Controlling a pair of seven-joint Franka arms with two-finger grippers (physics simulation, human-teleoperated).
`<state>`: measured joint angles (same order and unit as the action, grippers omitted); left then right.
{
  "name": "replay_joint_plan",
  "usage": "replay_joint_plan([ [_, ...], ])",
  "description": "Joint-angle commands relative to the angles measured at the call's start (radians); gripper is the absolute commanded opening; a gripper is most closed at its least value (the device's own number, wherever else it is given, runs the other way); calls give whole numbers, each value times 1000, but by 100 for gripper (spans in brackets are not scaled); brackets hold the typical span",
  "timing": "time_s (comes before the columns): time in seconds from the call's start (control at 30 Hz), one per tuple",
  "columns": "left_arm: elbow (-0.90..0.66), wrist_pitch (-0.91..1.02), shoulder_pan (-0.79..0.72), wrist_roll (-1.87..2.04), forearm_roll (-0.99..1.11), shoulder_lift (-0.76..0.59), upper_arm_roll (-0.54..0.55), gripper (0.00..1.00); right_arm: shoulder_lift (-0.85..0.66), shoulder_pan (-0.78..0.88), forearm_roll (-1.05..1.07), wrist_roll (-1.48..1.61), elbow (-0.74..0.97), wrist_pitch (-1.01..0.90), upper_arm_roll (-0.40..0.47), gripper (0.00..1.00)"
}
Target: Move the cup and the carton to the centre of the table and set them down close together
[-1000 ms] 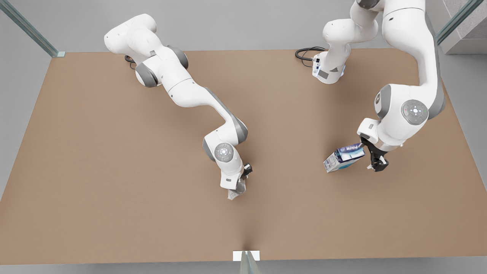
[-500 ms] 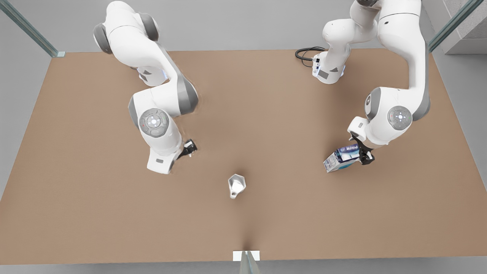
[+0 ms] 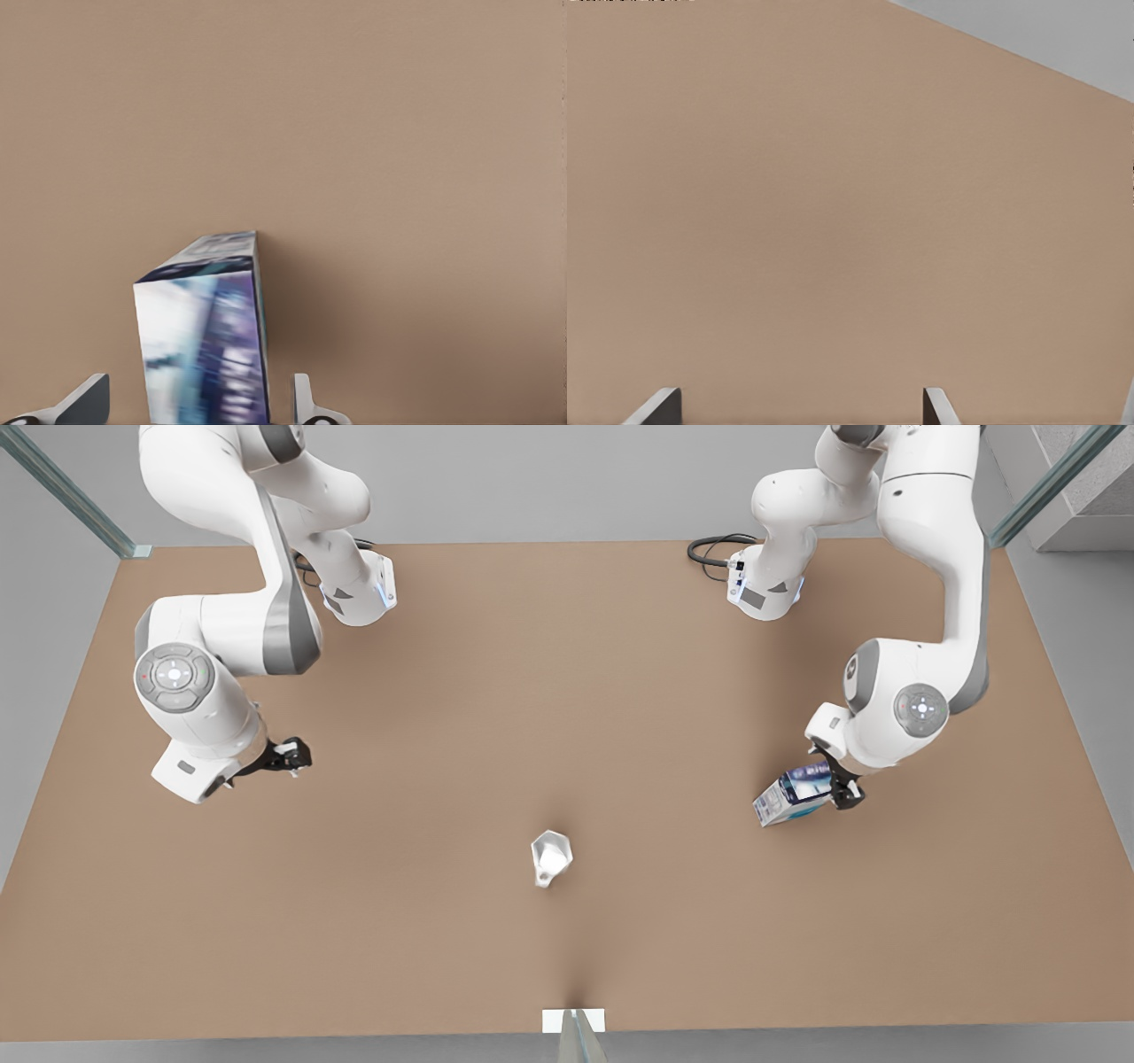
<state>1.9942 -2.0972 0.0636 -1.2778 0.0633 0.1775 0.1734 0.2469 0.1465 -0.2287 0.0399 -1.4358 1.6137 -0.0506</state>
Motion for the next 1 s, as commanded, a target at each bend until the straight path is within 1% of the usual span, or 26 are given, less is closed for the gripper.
replay_joint_plan([
  [0.0,8,-6,-1,0,-2,0,0,100,2,-1,0,0,0,0,0,100],
  [0.2,18,-41,-2,0,-2,42,0,100,18,11,11,-8,5,3,0,100],
  [0.37,25,-47,2,2,0,43,0,98,8,-2,40,-5,12,-2,2,100],
  [0.4,28,-69,2,2,0,50,-2,96,3,-2,42,-5,12,-2,2,100],
  [0.43,29,-69,1,2,1,46,0,79,3,-2,43,-5,12,-2,2,100],
  [0.57,29,-70,2,2,1,48,0,65,5,-1,43,-5,12,2,2,100],
  [0.83,26,-63,2,2,1,43,0,65,5,-1,43,-5,14,2,2,100],
  [0.97,15,-24,2,0,-2,-1,2,65,5,-1,43,-5,14,3,2,100],
])
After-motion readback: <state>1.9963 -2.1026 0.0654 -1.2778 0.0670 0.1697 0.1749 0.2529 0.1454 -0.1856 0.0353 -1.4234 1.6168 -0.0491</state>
